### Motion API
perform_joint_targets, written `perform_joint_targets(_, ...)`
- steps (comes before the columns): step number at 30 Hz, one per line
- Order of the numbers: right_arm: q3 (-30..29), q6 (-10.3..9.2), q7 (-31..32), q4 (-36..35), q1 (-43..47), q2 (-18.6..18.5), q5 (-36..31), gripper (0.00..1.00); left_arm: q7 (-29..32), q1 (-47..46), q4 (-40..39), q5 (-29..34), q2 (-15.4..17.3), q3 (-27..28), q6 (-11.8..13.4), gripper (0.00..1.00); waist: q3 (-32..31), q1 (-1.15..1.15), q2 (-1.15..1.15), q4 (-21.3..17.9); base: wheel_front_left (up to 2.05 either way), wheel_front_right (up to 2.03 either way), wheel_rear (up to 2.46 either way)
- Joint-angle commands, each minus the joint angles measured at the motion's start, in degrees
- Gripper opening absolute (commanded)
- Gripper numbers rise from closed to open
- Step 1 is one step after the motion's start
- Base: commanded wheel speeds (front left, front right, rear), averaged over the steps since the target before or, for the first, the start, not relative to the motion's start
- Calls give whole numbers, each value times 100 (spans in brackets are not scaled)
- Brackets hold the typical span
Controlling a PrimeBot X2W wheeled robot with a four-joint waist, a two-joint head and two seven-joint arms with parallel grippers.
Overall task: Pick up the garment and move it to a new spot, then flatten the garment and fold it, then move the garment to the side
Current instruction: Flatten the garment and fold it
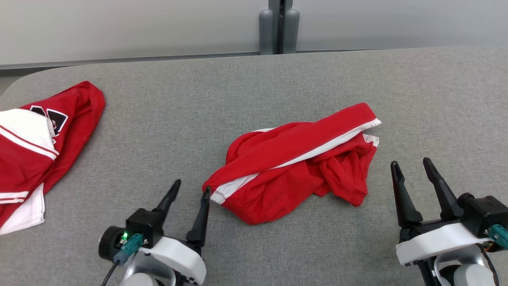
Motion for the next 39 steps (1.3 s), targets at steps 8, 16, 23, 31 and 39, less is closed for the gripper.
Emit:
perform_joint_targets(8, 107, 0, -26, 73, -132, 15, 66, 100, 827, -32, 151, -720, -69, -460, -204, 100, 149, 0, 0, -112, 0, 0, 0)
perform_joint_targets(16, 130, 0, -76, 177, -201, -11, 108, 100, 808, -194, 76, -905, -28, -490, -233, 0, 221, 0, 0, -182, 0, 0, 0)
perform_joint_targets(23, 33, 0, -106, 297, -281, -76, 159, 100, 655, -237, -62, -879, 38, -478, -203, 0, 245, 0, 0, -152, 0, 0, 0)
perform_joint_targets(31, -243, 0, -203, 952, -849, -362, 228, 100, 484, -366, -173, -838, 52, -533, -184, 0, 423, 0, 0, -5, 0, 0, 0)
perform_joint_targets(39, 15, 0, -269, 1974, -1740, -544, 440, 100, 372, -599, -149, -786, 51, -644, -216, 0, 759, 0, 0, 212, 0, 0, 0)
